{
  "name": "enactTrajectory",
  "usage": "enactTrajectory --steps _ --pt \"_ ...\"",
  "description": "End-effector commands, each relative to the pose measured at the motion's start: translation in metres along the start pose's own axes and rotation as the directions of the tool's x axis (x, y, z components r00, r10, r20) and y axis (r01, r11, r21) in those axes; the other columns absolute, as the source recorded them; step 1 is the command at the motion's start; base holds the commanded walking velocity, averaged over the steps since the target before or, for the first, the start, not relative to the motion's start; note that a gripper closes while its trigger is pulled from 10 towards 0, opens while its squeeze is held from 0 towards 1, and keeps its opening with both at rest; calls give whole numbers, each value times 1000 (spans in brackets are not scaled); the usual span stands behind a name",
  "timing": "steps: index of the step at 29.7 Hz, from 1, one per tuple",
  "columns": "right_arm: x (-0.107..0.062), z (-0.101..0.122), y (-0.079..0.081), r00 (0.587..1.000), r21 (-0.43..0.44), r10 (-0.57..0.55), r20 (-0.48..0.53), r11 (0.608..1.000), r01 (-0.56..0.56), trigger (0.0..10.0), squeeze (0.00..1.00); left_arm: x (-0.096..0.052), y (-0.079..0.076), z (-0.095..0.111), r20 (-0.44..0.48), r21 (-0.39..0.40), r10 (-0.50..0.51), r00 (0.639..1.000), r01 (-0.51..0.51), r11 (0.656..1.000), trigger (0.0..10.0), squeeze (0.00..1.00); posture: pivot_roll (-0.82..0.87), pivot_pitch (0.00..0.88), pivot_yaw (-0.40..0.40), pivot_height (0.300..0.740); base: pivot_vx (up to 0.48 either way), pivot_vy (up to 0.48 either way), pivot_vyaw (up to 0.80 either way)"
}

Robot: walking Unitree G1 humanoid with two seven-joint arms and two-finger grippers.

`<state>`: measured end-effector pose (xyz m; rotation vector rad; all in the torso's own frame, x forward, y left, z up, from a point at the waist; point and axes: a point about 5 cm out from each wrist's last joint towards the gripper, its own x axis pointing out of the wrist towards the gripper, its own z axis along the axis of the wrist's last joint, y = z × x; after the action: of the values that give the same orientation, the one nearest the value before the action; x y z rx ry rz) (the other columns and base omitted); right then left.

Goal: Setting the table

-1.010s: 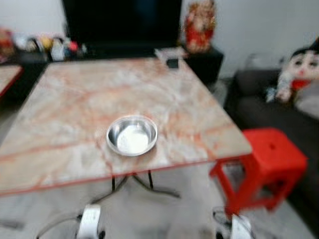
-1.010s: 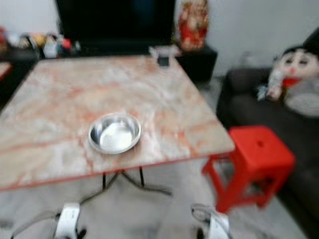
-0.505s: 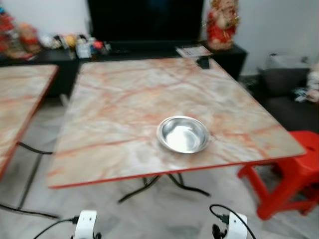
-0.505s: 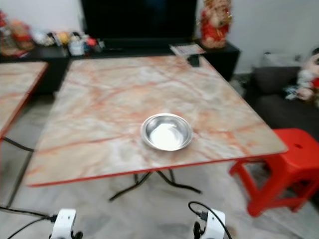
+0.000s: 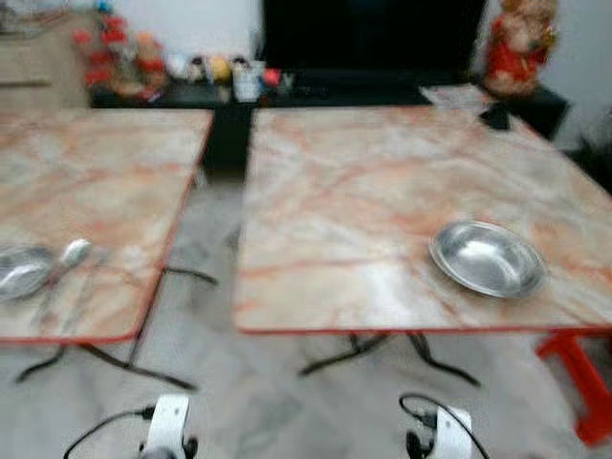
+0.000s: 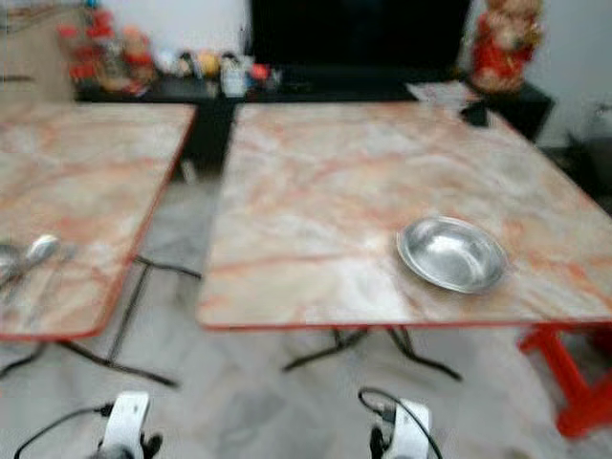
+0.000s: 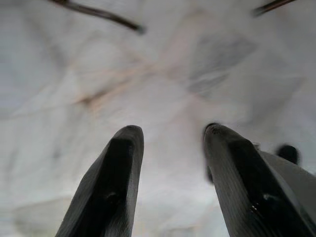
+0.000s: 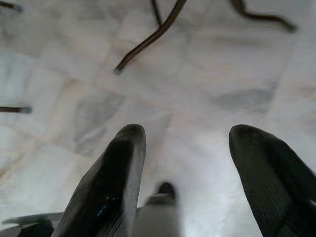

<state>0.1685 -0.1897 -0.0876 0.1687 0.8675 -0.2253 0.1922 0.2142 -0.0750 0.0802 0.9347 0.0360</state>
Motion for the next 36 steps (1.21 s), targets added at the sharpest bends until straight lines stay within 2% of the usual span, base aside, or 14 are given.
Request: enactTrajectory --steps 1,26,36 --pt "-3 -7 -10 999 9 -29 -21 1000 29 10000 0 1 -8 2 4 -8 -20 1000 20 1000 10000 0 -18 0 -5 740 0 480 0" --pt "-2 -5 -9 1000 5 -23 -18 1000 23 10000 0 2 -8 4 13 -27 -11 1000 11 1000 10000 0 -5 0 -15 740 0 467 0" --pt "-1 -2 -7 1000 22 -18 -6 1000 18 10000 0 2 -10 5 18 -24 -18 1000 18 1000 10000 0 -7 0 -15 740 0 49 0"
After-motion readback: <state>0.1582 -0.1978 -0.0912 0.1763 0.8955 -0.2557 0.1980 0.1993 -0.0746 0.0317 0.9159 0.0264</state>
